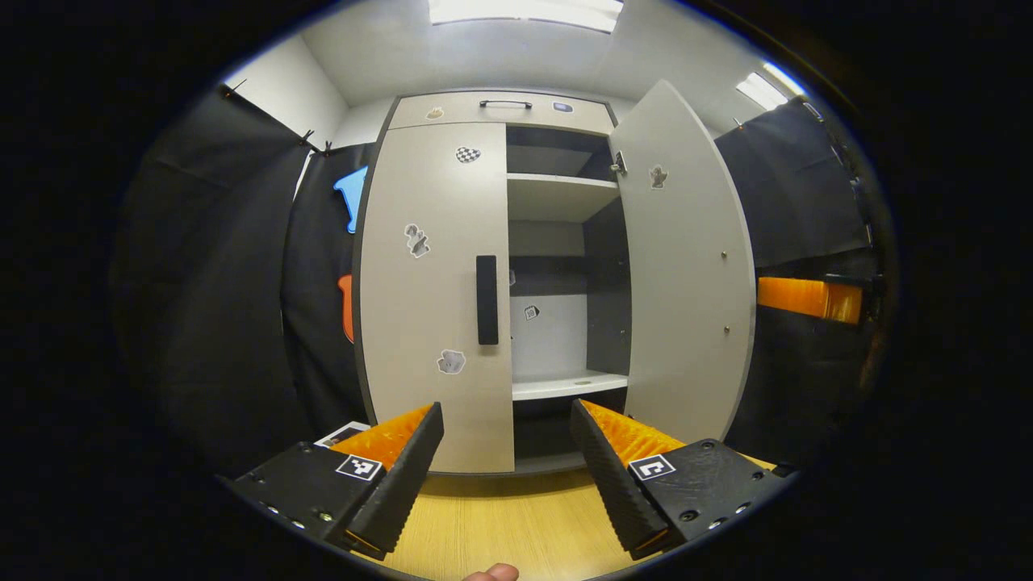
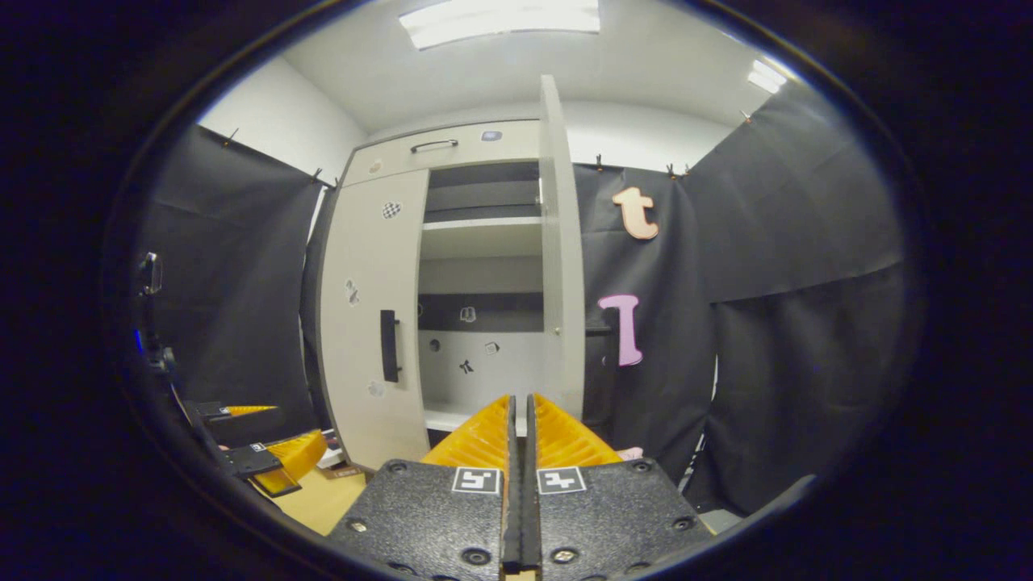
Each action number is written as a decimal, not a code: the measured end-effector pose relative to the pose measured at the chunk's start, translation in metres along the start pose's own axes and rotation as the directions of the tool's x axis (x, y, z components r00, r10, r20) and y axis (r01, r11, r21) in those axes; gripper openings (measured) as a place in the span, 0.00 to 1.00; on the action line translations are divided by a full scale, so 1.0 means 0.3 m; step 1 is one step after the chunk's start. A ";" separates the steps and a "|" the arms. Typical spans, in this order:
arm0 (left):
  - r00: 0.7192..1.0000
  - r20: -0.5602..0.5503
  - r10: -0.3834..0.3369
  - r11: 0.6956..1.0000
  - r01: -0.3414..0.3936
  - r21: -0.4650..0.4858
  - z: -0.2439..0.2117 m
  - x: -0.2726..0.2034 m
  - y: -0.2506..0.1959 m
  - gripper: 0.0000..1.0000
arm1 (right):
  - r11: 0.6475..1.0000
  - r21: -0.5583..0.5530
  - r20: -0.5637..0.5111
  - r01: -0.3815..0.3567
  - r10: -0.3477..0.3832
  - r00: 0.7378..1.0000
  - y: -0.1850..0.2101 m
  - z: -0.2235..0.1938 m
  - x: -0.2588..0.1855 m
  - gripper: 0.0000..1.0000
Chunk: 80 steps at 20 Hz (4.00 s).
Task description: Open the right door of the double-door shoe cabinet with the right hand, and open the left door with the left hand.
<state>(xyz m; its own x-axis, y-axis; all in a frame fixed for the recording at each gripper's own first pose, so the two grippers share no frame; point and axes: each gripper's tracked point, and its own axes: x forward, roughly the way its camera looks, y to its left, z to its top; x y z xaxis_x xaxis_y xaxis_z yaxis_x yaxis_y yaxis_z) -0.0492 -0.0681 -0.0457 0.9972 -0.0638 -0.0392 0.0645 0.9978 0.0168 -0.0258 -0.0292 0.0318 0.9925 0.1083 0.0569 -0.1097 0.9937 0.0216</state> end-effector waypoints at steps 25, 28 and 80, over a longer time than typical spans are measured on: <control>0.996 0.082 -0.047 0.995 0.054 -0.085 0.218 0.338 0.100 0.95 | 0.999 -0.007 -0.052 0.033 -0.034 0.998 0.070 -0.106 0.097 0.84; 0.993 0.108 -0.043 0.996 0.051 -0.072 0.297 0.463 0.092 0.95 | 0.999 -0.012 -0.057 0.033 -0.033 0.998 0.056 -0.115 0.078 0.84; 0.999 -0.044 -0.007 0.999 0.005 -0.043 0.198 0.798 0.113 0.06 | 0.998 0.000 -0.065 0.059 -0.059 0.996 -0.018 -0.147 0.019 0.85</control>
<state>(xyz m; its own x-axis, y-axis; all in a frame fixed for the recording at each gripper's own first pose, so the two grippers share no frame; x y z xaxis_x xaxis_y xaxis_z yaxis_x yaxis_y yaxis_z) 0.1941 -0.0507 0.0048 0.9941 -0.0697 -0.0828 0.0677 0.9973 -0.0266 -0.0171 -0.0327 -0.0121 0.9986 0.0514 -0.0090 -0.0512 0.9984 0.0254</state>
